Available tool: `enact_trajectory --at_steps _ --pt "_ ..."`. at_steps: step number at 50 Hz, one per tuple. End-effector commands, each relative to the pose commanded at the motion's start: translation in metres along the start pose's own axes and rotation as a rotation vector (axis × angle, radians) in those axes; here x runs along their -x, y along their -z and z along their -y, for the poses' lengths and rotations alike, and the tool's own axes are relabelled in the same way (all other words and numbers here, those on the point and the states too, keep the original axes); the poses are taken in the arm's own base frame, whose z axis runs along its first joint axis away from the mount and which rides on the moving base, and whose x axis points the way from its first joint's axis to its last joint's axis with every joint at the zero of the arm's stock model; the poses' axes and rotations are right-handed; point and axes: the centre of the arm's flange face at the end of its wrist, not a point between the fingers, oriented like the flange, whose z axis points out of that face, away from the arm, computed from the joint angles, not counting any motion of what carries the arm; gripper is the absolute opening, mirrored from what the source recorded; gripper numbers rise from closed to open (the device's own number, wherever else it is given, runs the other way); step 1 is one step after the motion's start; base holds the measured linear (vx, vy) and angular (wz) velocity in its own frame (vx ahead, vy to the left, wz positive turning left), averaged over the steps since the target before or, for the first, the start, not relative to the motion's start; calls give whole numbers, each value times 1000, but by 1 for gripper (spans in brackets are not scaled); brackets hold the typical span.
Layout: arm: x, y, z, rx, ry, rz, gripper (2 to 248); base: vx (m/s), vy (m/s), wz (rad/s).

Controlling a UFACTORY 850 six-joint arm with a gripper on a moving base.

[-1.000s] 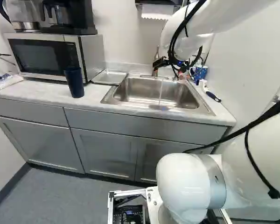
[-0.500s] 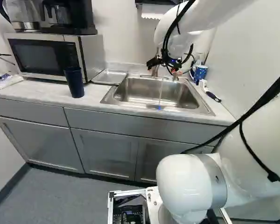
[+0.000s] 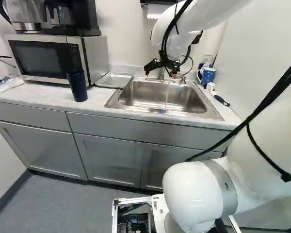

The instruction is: Rinse the cup and place it in the tray

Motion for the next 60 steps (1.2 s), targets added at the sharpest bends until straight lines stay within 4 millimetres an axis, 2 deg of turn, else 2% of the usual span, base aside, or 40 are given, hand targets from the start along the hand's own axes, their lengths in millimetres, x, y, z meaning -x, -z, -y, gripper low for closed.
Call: enact_trajectory --at_steps 60 --pt "-6 -7 95 -149 155 41 247 0 0 0"
